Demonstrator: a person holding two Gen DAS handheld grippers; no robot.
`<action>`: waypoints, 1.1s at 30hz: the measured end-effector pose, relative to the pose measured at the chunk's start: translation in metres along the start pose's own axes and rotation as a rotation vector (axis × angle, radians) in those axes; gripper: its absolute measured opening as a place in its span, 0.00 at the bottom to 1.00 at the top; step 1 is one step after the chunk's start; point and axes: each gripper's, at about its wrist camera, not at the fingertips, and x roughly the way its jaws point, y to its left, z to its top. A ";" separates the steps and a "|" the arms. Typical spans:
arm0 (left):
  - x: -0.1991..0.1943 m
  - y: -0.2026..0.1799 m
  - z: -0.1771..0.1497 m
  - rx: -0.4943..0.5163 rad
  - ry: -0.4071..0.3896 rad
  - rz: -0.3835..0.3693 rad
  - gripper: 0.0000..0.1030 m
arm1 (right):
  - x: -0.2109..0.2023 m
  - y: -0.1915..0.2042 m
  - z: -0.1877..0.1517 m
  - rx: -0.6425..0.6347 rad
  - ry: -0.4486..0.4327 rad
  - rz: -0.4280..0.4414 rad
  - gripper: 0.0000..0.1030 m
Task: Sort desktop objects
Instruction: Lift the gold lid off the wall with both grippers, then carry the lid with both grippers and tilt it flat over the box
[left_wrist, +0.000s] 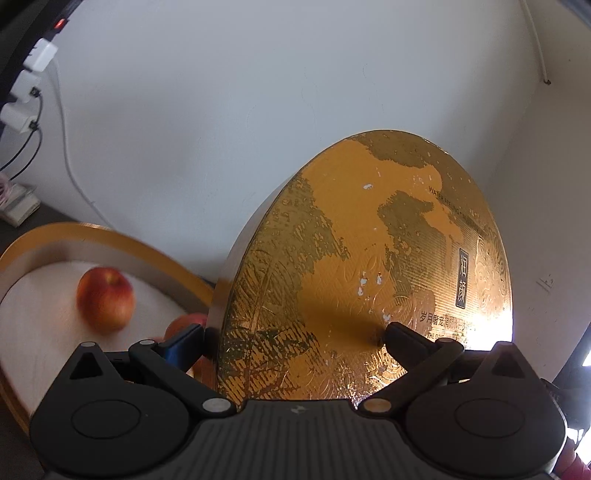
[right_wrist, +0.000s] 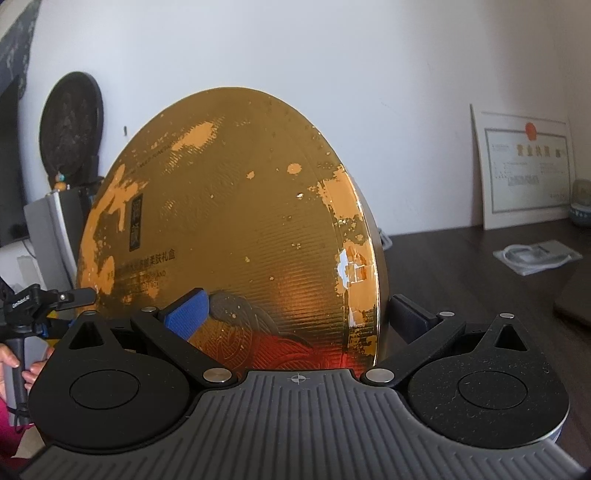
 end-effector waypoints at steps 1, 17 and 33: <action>-0.004 -0.010 -0.010 -0.003 0.004 0.006 1.00 | -0.005 0.003 -0.006 0.003 0.007 0.003 0.99; -0.064 0.015 -0.023 -0.025 0.026 0.178 1.00 | 0.023 0.037 -0.048 0.066 0.097 0.113 0.99; -0.089 0.043 0.012 -0.076 0.020 0.311 1.00 | 0.099 0.068 -0.043 0.078 0.155 0.190 0.99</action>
